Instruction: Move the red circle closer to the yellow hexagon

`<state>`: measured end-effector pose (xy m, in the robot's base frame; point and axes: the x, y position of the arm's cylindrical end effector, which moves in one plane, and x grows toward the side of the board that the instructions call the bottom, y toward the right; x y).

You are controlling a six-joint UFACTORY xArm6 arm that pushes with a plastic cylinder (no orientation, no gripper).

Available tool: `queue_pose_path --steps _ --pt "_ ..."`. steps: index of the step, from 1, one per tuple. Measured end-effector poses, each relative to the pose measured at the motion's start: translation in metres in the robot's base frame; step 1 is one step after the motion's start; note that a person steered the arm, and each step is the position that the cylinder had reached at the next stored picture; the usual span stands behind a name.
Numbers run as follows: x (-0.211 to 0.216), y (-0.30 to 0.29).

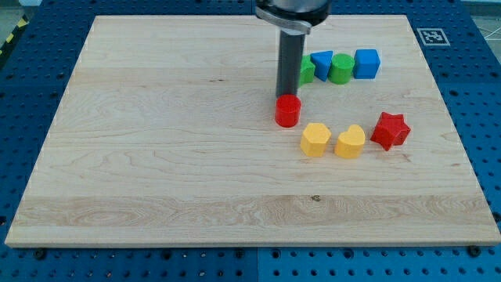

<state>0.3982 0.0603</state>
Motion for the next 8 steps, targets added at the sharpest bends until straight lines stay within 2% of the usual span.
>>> queue_pose_path --steps 5,7,8 --pt "0.031 0.048" --pt "0.042 0.020" --pt "0.031 0.019"
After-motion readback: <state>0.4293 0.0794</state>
